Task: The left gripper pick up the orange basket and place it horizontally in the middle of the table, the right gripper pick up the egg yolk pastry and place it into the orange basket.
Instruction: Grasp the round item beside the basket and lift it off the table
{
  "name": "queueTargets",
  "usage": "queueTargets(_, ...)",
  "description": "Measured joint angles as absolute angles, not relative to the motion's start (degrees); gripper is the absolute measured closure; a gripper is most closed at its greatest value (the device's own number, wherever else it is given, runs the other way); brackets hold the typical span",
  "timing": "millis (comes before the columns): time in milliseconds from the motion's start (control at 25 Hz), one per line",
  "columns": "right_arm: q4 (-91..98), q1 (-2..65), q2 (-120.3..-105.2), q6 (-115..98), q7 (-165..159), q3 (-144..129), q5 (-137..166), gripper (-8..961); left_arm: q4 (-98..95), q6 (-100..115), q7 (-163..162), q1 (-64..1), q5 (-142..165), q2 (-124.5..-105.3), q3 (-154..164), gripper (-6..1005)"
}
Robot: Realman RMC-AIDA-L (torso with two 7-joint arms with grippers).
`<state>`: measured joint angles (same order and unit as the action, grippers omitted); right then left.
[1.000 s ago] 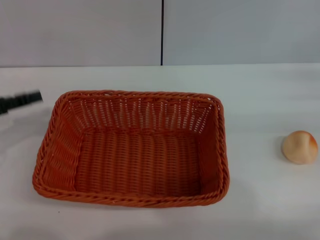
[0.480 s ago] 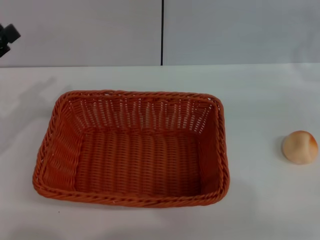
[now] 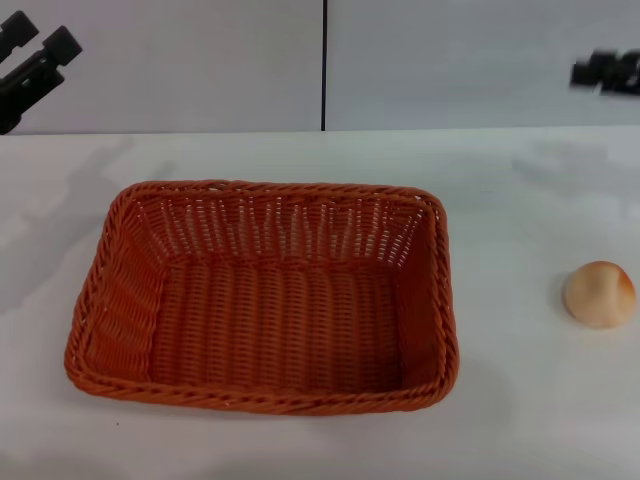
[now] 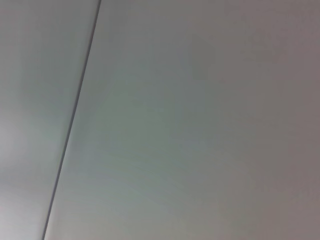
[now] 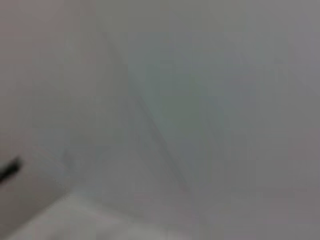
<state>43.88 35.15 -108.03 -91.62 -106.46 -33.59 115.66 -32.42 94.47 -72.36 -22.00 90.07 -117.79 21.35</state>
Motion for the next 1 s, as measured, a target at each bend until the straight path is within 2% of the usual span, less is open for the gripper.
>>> queueTargets(40,44.07,36.35,-107.79,-92.83,-107.63,-33.64,119.01,455,-31.83,94.31,-71.78,-22.22,90.07,-117.79,21.4,275)
queueTargets(160,44.75,40.01,-107.43,-95.74,-110.57,-33.67,130.71,349,-30.82,93.45,-71.1,-22.86,90.21,-117.73,21.69,230)
queueTargets(280,46.18,42.54,-107.74,-97.59,-112.29,-34.73,139.94,244,-30.56,92.81,-70.86,-23.21,90.46,-117.74,21.74,186)
queueTargets(480,48.0,43.58,-108.17,-98.58,-116.17,-40.2,145.34,195,-29.69,92.2,-70.78,-23.33,90.49,-117.69,21.72,186)
queueTargets(680,48.26,44.21,-109.06,-100.02,-117.6,-46.0,150.94,196,-29.2,91.94,-70.76,-23.37,90.52,-117.72,21.71,186)
queueTargets(1000,51.73,44.66,-112.33,-99.34,-119.85,-48.51,159.33,199,-28.45,91.92,-70.75,-23.38,90.53,-117.74,22.16,187)
